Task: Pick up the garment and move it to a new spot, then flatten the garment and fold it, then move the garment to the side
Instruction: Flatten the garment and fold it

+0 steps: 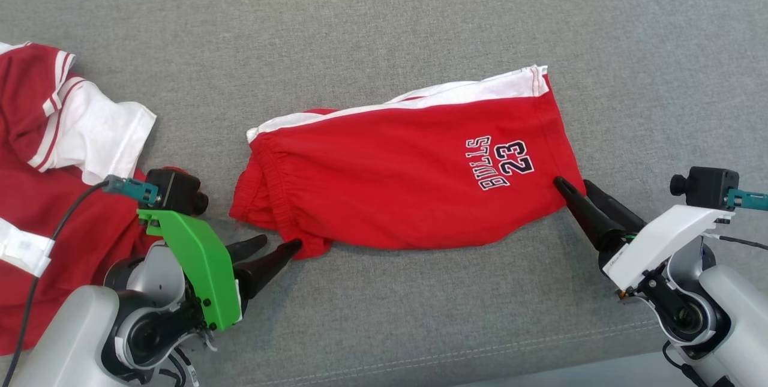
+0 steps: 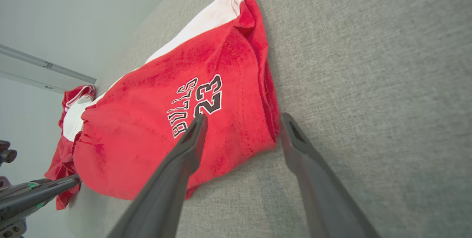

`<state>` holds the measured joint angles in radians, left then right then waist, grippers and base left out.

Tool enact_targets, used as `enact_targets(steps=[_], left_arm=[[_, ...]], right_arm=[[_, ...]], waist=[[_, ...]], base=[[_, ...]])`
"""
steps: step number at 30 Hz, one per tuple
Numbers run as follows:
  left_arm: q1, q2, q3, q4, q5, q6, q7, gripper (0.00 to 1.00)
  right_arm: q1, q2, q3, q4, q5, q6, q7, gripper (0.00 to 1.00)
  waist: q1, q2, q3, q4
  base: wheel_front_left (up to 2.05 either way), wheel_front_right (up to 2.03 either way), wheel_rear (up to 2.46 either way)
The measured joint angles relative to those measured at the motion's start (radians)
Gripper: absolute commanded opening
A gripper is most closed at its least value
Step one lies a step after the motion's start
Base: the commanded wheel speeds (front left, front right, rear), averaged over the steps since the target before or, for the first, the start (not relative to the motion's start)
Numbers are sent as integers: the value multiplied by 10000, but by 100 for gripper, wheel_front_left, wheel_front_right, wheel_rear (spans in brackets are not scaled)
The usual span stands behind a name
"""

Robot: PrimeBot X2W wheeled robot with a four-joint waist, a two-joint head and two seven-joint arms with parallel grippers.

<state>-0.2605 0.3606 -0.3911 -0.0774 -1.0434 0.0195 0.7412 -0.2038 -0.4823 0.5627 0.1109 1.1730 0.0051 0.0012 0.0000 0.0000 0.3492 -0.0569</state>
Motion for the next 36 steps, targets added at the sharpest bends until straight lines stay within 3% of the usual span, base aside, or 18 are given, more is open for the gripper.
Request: enact_targets(steps=[5,8,11,15,26,36], left_arm=[[310,4,-69,-230,303,-75,-433,100],[411,247,46,-598,1321,-100,-1097,100],[458,510,341,-989,2251,117,-1856,100],[925,276,320,-1417,2861,339,-2692,100],[1984,-548,-163,-1896,3827,320,-4895,100],[2762,-491,173,-1685,4579,426,-6341,100]], right_arm=[[-10,-420,25,-291,-234,-165,186,100],[-110,-836,0,-437,-355,-355,437,100],[-221,-1225,-209,-426,-460,-639,633,100],[-270,-1546,-495,-90,-441,-869,848,100],[-279,-1104,-579,1068,-12,-1053,1198,100],[-282,-884,-516,1747,197,-1131,1421,100]], waist=[[0,0,-298,171],[0,0,-509,263],[0,0,-705,369],[0,0,-868,649],[0,0,-1175,1818],[0,0,-1459,2591]], base=[[0,0,0],[0,0,0],[0,0,0],[0,0,0],[0,0,0],[0,0,0]])
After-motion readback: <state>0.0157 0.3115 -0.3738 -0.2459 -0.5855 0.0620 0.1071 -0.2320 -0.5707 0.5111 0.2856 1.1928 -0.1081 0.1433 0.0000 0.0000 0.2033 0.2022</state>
